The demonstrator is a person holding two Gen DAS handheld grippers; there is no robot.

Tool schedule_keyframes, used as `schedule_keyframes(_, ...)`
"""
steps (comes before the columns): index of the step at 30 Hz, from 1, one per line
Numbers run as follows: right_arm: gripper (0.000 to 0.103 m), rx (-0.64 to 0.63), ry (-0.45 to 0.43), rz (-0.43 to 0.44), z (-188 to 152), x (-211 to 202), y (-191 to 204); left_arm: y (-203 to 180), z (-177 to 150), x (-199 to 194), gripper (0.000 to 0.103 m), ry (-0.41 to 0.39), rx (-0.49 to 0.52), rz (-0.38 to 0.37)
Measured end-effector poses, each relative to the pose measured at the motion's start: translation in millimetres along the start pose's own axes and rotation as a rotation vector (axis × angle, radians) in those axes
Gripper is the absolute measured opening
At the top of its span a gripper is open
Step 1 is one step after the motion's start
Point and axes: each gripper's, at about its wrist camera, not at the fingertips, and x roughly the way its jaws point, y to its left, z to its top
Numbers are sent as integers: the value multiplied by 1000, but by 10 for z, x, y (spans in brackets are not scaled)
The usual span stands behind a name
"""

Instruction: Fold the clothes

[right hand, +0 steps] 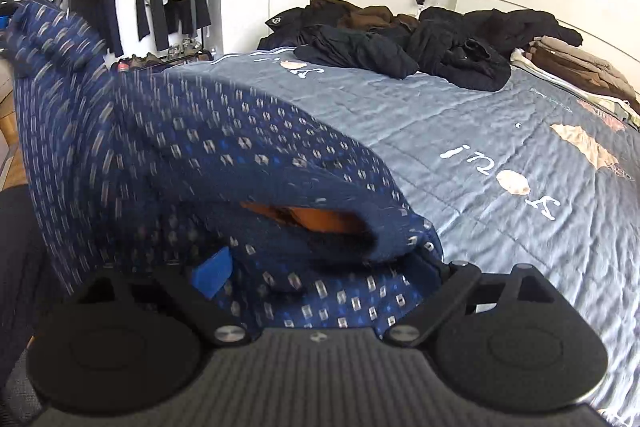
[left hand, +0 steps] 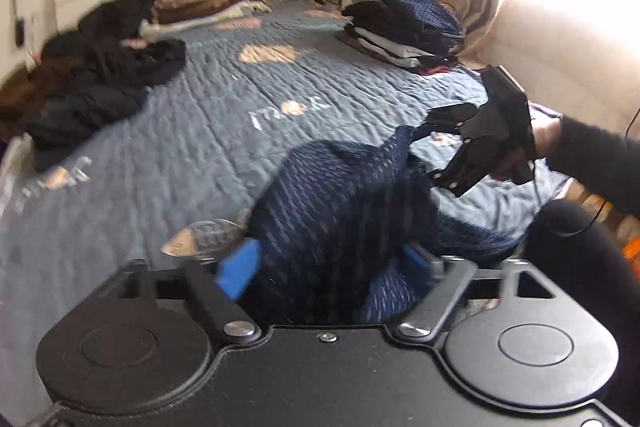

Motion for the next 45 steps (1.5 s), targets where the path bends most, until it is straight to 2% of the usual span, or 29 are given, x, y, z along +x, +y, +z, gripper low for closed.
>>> schedule_keyframes(3, 91, 0, -18, -1, 50, -36, -27, 123, -31, -254, 79, -51, -45, 59)
schedule_keyframes(7, 91, -26, -15, 2, 148, 2, 7, -338, 74, -167, 79, -98, 64, -1)
schedule_keyframes(9, 91, -45, -2, -7, 192, 23, 37, -672, 50, 151, 79, -69, 148, -27)
schedule_keyframes(11, 91, -56, 11, -10, 220, 11, 58, -928, -47, 552, 74, -26, 197, -32)
schedule_keyframes(13, 91, -62, 21, -9, 228, -33, 70, -1112, -151, 949, 62, 24, 221, 7)
schedule_keyframes(16, 91, -65, 41, -23, 203, -98, 52, -1365, -324, 1440, 61, 89, 307, 89)
schedule_keyframes(21, 91, -64, 76, -33, 95, -111, 40, -1508, -600, 1761, 61, 138, 524, 230)
schedule_keyframes(23, 91, -63, 87, -31, 67, -62, 52, -1483, -666, 1843, 61, 135, 580, 296)
schedule_keyframes(24, 91, -55, 90, -25, 63, -35, 54, -1447, -672, 1854, 56, 138, 583, 299)
schedule_keyframes(25, 91, -47, 94, -18, 59, -9, 55, -1391, -648, 1843, 36, 144, 549, 278)
schedule_keyframes(27, 91, -28, 95, -3, 65, 42, 52, -1277, -598, 1819, 17, 156, 476, 232)
schedule_keyframes(29, 91, -16, 95, 4, 78, 71, 46, -1176, -539, 1712, 9, 145, 432, 203)
schedule_keyframes(35, 91, -27, 76, 1, 135, 18, 35, -581, -167, 1070, 8, 41, 180, 186)
schedule_keyframes(38, 91, -45, 76, -4, 163, 4, 41, -244, -49, 798, 7, -7, 93, 232)
schedule_keyframes(42, 91, -57, 75, -5, 207, 45, 76, -35, 35, 637, 7, -30, 36, 247)
schedule_keyframes(45, 91, -60, 79, -5, 243, 112, 111, -22, 20, 622, 7, -25, 32, 219)
